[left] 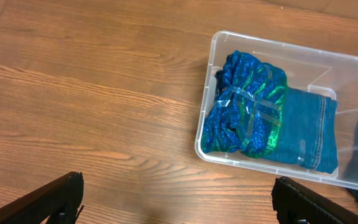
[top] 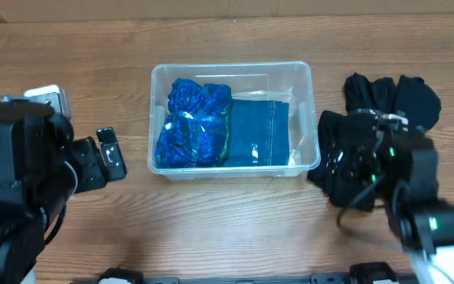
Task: Pack container
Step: 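Grasp the first black bundle with the right gripper and drop it in the bin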
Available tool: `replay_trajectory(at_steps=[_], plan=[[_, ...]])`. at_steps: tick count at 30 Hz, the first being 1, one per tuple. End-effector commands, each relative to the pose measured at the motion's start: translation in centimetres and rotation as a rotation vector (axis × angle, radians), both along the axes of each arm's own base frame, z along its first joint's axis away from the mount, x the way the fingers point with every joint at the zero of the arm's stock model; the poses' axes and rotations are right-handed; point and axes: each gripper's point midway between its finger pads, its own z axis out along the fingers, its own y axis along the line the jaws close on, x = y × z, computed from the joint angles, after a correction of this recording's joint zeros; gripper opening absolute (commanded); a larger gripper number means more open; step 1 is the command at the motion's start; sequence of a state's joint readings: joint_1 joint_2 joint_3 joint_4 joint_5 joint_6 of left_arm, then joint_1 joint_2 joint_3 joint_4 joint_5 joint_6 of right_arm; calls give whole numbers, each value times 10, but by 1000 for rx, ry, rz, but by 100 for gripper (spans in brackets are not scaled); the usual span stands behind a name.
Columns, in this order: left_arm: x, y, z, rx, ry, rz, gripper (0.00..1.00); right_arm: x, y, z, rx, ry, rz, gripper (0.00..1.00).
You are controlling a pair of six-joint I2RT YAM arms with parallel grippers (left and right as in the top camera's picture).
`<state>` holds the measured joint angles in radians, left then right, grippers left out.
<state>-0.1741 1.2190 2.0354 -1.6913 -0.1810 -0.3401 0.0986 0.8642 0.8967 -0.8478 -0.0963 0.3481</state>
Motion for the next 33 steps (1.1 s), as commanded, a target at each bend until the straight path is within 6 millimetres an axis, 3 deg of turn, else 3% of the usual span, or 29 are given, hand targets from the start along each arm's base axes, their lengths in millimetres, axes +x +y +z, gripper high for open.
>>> replay_trajectory(at_steps=[1,5,7,10,12,13,15,16,17,19,21,22,24,25,26,28,30,31,33], plan=[[3,4,-2,17,9,16,100,19,-47,-37,-34,190,-148,100],[8,3,-5,20,26,16,100,18,-110,-99,132,419,-329,100],[10,3,-7,21,32,16,100,13,-129,-122,210,495,-400,100],[11,3,-8,22,37,16,100,9,-130,-166,312,634,-406,100],[12,3,-8,22,38,16,100,19,-106,-181,386,624,-270,100],[12,3,-8,22,39,16,100,20,-98,-188,392,627,-239,94],[12,3,-8,23,41,16,100,19,-88,-193,376,638,-212,71],[12,3,-9,23,42,16,100,18,-85,-191,374,643,-203,45],[13,3,-8,23,41,16,100,19,-84,-187,375,637,-197,32],[12,3,-9,23,42,16,100,22,-84,-157,358,592,-191,23],[12,3,-9,23,42,16,100,30,-77,-88,296,434,-137,12],[12,3,-9,23,42,16,100,33,-64,-47,267,330,-68,8],[13,3,-8,23,41,16,100,34,-29,21,253,129,80,4],[13,3,-8,23,41,16,100,32,-1,56,263,-5,201,4],[13,3,-8,23,41,16,100,30,20,77,274,-91,289,4],[12,3,-9,23,42,16,100,33,57,101,309,-177,394,4],[13,3,-8,23,41,16,100,39,99,105,338,-201,515,4],[12,3,-9,23,42,16,100,50,118,95,371,-160,517,4],[12,3,-9,23,42,16,100,75,145,54,409,-24,473,4]])
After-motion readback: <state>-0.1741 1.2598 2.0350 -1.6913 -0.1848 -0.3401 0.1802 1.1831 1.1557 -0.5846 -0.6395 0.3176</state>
